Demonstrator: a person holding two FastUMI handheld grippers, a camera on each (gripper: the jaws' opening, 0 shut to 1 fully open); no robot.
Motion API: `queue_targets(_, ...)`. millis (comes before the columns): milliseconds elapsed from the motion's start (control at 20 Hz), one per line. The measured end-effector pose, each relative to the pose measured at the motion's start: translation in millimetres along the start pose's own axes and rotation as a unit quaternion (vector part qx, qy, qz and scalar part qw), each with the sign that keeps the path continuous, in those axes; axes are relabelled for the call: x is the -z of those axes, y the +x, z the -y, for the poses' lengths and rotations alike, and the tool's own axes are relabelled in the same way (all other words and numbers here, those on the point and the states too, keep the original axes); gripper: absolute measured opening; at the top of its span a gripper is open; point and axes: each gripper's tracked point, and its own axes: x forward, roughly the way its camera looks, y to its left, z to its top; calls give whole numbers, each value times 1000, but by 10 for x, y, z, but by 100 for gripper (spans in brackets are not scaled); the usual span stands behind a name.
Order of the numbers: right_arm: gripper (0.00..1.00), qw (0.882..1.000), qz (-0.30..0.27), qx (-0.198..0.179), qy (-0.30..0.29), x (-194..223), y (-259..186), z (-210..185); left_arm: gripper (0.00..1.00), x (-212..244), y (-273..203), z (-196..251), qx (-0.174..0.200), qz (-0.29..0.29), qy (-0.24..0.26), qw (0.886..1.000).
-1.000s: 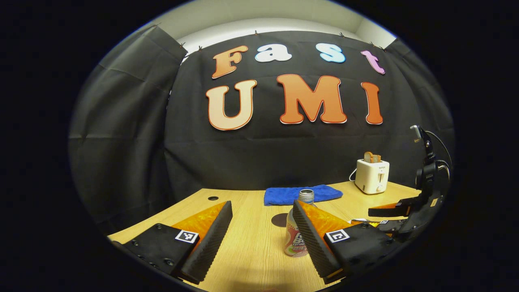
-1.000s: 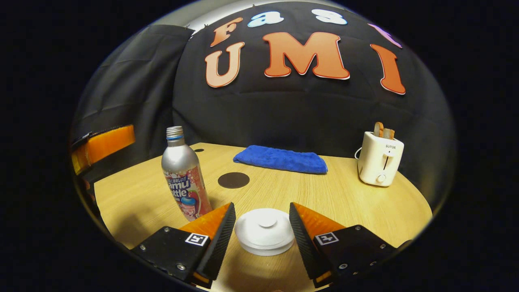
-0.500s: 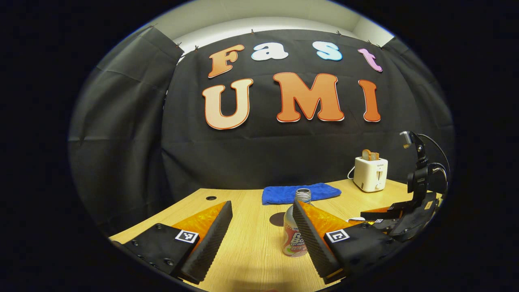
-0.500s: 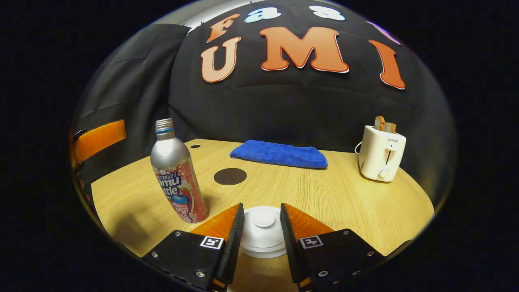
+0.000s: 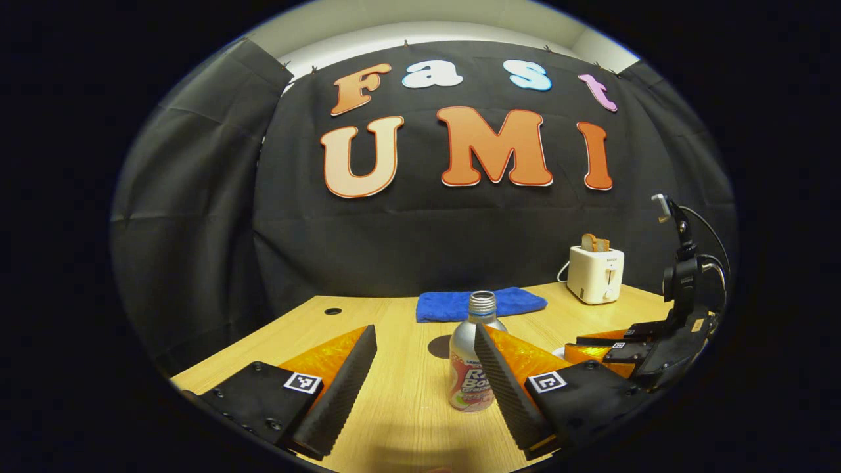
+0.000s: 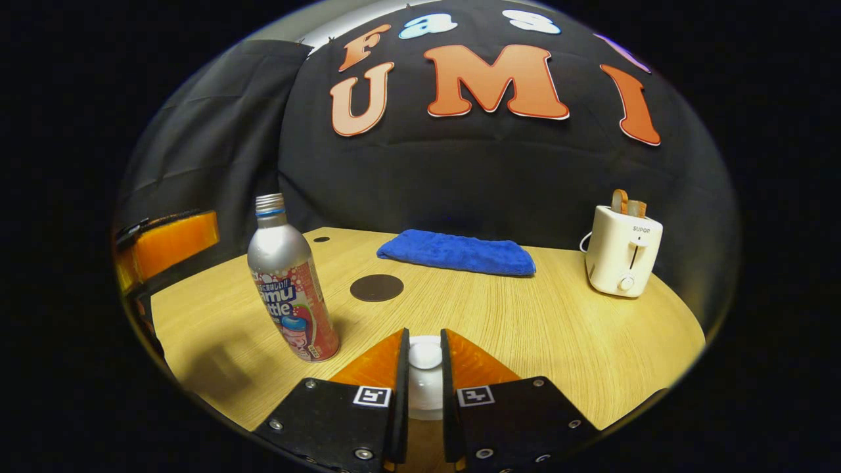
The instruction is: Open the teacup lid with one hand, grasp the water bottle and pour water into the teacup with the other hand; after pouring, place the water bottle on the coaster and then close the teacup lid.
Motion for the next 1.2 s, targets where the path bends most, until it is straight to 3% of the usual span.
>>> queue_targets(150,22,1000,15,-1,3,-106,-69,9,100,111,39,124,14,-11,0,1000)
queue_targets(200,22,1000,16,-5,7,-114,-95,14,94,143,43,150,19,-11,3,1000)
queue_targets(250,22,1000,16,-4,8,-131,-118,29,98,160,56,185,23,-11,6,1000)
queue_targets(400,22,1000,23,7,3,-190,-216,138,100,255,81,267,35,-20,10,999)
queue_targets(450,22,1000,26,9,4,-210,-246,155,94,279,101,280,37,-20,9,999)
queue_targets(500,22,1000,29,11,4,-239,-290,190,98,319,120,293,39,-27,8,999)
queue_targets(850,22,999,46,26,11,-351,-510,413,98,702,314,430,51,-75,-2,996)
queue_targets(900,17,998,46,30,10,-354,-529,452,98,753,351,444,52,-82,-2,995)
queue_targets(1000,22,998,46,35,6,-351,-575,520,94,832,392,461,55,-92,-1,994)
queue_targets(1050,22,998,47,36,6,-352,-588,547,98,874,409,462,56,-98,0,994)
queue_targets(1150,22,998,51,39,7,-367,-634,602,94,926,456,470,58,-107,-5,993)
queue_targets(1200,22,998,52,41,8,-374,-648,626,97,937,470,475,59,-108,-8,992)
